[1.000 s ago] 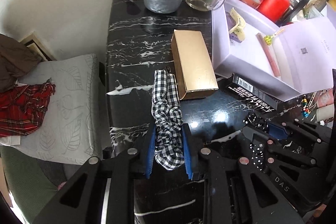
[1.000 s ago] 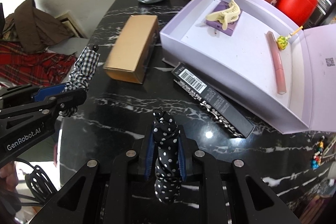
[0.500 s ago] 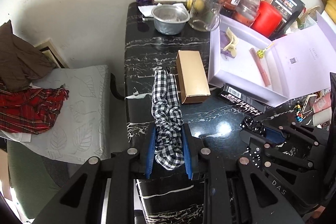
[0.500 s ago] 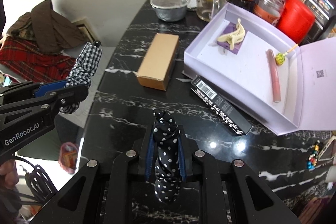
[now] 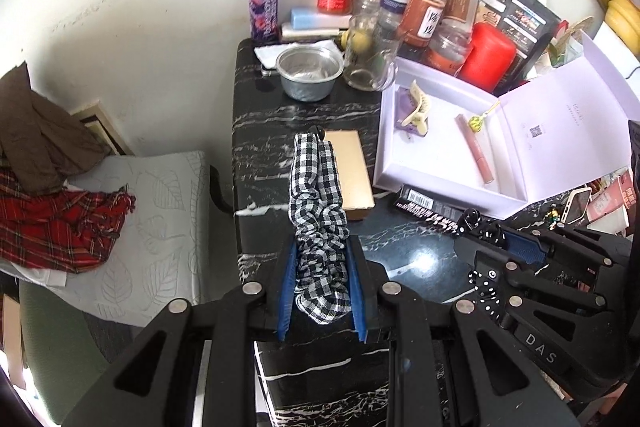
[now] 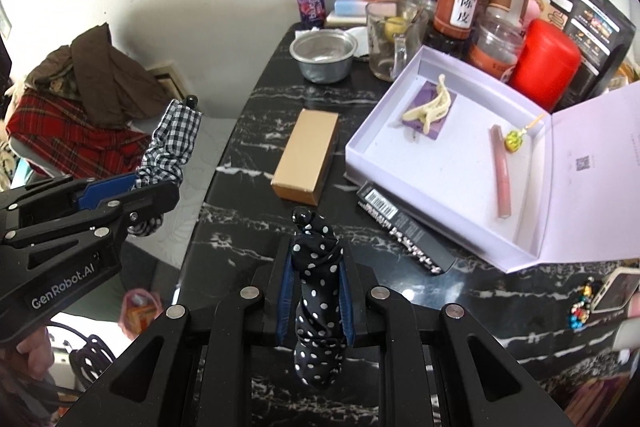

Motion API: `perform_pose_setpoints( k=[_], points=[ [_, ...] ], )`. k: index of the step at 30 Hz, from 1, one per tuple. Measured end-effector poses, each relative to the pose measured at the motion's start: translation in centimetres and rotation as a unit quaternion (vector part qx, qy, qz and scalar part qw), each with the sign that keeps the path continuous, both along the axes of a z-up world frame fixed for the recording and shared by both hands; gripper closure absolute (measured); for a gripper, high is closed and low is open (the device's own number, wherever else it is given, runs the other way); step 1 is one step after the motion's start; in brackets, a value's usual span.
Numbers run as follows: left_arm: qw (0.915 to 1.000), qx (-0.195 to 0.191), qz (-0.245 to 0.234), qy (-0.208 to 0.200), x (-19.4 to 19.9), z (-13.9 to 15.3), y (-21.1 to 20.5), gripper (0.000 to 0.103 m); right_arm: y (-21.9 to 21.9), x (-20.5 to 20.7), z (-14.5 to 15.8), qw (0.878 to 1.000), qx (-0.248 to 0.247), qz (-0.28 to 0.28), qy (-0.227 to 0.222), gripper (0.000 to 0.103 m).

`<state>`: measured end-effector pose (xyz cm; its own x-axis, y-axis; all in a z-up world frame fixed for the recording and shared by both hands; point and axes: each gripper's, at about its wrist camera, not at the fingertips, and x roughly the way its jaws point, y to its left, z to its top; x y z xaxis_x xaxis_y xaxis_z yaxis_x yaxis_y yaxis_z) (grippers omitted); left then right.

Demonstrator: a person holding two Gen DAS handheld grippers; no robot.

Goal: Organize rigid objects
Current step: 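Carry the polka-dot scrunchie with the right gripper while the left carries the gingham one over the white box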

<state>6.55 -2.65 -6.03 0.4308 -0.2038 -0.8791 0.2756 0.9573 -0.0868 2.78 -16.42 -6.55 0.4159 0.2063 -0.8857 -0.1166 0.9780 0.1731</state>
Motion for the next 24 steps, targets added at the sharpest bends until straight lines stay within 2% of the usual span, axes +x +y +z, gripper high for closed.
perform_pose_setpoints(
  k=[24],
  points=[
    [0.9964, -0.002, -0.075, -0.039, 5.7, 3.5, -6.8, 0.079, -5.6, 4.5, 4.1, 0.998, -0.021, -0.05, -0.044, 0.083]
  ],
)
